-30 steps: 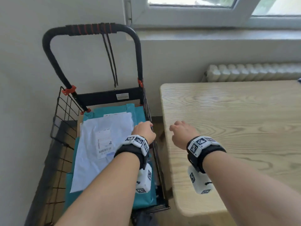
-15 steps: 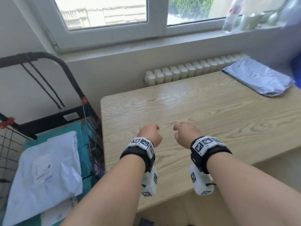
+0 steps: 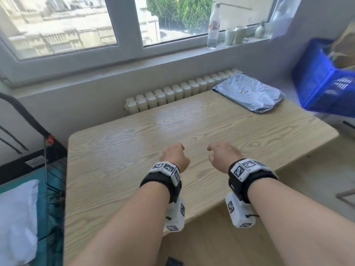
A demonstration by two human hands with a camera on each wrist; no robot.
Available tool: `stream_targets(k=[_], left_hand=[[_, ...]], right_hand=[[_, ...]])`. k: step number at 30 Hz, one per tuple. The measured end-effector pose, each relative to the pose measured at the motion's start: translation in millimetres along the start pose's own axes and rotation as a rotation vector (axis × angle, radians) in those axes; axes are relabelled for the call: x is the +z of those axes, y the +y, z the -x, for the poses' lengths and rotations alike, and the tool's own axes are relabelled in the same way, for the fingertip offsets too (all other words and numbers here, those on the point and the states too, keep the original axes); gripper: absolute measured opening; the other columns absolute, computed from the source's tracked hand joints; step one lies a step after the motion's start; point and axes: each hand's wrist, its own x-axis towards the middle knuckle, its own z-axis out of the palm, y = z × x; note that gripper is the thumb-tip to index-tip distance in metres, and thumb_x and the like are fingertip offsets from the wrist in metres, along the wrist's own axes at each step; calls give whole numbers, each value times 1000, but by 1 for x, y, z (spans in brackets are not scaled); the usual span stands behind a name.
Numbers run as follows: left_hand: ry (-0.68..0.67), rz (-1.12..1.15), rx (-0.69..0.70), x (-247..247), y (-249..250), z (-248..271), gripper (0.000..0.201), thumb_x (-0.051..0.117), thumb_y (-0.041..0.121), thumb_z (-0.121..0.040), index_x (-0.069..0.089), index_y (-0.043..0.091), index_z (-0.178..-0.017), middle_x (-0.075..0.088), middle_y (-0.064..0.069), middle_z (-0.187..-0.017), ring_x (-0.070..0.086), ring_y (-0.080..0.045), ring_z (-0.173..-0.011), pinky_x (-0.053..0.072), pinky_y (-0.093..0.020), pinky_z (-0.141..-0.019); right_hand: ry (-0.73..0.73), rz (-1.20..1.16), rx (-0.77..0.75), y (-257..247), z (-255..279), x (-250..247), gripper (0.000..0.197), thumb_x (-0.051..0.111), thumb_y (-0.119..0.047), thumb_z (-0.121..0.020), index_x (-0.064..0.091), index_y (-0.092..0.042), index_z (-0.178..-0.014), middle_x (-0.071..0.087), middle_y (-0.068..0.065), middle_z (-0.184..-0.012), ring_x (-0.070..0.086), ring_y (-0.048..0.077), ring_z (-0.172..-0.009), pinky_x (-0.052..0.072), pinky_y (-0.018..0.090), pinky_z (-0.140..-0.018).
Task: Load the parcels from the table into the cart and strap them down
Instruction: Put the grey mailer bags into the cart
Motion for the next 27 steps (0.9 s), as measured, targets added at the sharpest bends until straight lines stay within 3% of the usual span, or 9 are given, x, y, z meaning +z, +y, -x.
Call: stream_targets(k=[13,27], left_hand=[[-93,-99,131,49,83,-35,37,55,21,-91,59,19,-127,57,-4,-132,53,-24,-121,42,-31,-98],[-179,-39,129,76,159,-150,34,55,21,-90,62,19,-124,59,-4,-131,56,-24,-118,46,-32,-96]], right_hand=[[22,-84,110,88,1,1,34,47,-26,-97,57,-18,-128,56,7,-131,49,27,-123,39,41,-103],[-87,1,154,179,-102,-15,32,46,-29,-97,60,-21,-124,57,3,-130,49,24,-123,39,37,-103]])
